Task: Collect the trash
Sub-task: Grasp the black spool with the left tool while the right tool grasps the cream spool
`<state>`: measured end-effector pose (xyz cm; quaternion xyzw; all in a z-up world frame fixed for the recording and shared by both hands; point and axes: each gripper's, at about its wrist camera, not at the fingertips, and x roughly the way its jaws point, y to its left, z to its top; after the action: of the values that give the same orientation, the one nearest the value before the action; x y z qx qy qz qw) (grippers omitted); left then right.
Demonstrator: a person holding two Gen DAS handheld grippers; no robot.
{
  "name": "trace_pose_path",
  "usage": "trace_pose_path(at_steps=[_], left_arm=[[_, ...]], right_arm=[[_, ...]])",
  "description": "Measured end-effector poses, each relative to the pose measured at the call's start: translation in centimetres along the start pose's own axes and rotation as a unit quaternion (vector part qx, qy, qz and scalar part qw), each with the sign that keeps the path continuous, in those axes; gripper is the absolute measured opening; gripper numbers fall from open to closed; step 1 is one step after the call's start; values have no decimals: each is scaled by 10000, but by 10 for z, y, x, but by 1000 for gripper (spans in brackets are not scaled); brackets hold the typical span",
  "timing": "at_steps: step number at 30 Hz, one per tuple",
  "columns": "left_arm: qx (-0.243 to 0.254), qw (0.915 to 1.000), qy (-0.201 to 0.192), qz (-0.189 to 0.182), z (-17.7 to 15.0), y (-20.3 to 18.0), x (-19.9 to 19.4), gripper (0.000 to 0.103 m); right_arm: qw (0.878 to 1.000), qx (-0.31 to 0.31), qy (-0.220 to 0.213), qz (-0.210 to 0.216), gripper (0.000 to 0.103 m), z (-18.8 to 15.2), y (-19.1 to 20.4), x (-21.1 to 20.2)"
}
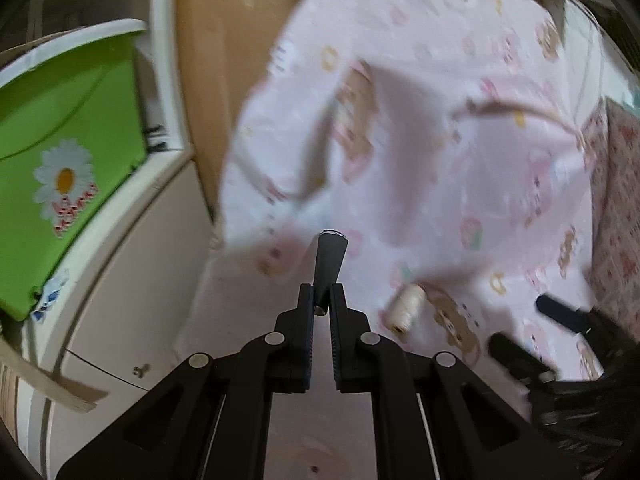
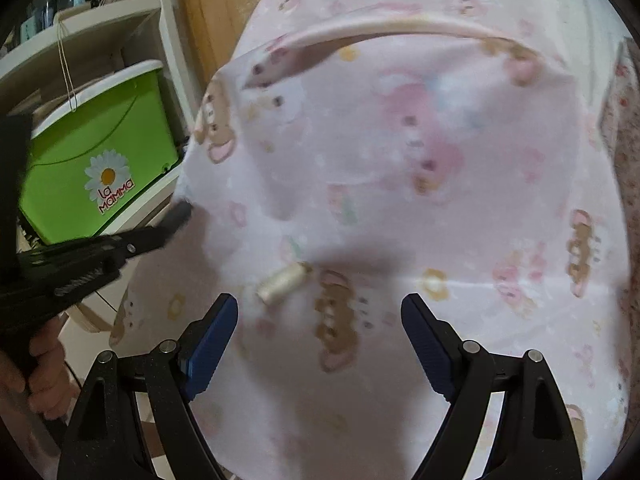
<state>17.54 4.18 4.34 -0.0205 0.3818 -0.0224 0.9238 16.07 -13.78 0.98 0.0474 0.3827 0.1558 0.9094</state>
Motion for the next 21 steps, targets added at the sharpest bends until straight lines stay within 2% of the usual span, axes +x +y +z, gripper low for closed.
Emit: trace_pose_path(at_steps=[4, 10, 12, 15, 18, 21], left_arm=[[-422, 9991, -40, -44, 7, 23, -3, 7], [-600, 9981, -160, 31, 6, 43, -14, 7], [-601, 9979, -236, 57, 6, 46, -19, 7], [-624, 9976, -306, 50, 6, 48, -25, 7], [-628, 9976, -301, -7, 6, 46, -26, 7], [-525, 9981, -312, 37, 5, 40, -25, 7]], right_arm=[[9993, 215, 294, 12, 85, 7, 19, 36], [9977, 202, 448, -469, 83, 4, 39, 80], [9960, 127, 513, -720, 78, 1, 45, 93], [9944, 149, 571, -871, 74, -1, 47, 103], [9940, 196, 522, -944, 63, -4, 46, 104], [9955, 187, 504, -784, 39, -6, 44, 101]])
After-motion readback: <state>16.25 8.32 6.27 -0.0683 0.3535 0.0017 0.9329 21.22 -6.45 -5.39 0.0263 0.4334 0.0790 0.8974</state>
